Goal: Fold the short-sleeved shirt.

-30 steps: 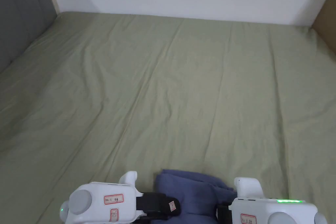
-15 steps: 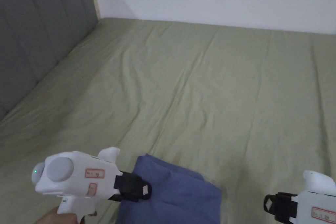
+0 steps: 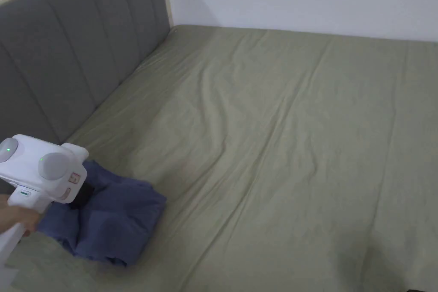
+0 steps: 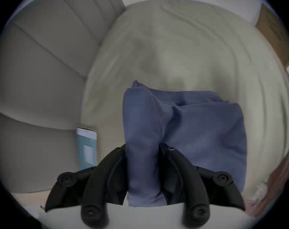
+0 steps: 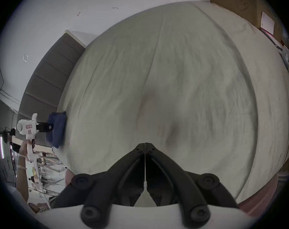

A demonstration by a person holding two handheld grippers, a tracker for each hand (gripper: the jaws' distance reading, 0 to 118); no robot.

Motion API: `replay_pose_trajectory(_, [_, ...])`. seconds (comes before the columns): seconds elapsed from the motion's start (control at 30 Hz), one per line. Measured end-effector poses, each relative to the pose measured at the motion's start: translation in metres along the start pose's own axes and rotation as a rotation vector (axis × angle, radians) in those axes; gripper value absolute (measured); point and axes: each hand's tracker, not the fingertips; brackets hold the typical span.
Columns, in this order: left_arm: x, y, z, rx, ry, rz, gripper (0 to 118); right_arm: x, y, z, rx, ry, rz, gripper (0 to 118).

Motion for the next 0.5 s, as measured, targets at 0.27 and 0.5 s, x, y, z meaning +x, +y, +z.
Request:
replay_pose_trajectory(0.27, [-0.003, -0.007, 0.016, -0.010, -0.011, 0.091, 107, -0.003, 0.001, 0.001, -0.005, -0.003, 0.019, 1])
replay_pose_trajectory(0.5, [0.035, -0.032, 0.072, 0.102, -0.277, 0.236, 1, 0.008, -0.004, 0.013, 0.014, 0.003, 0.007, 1])
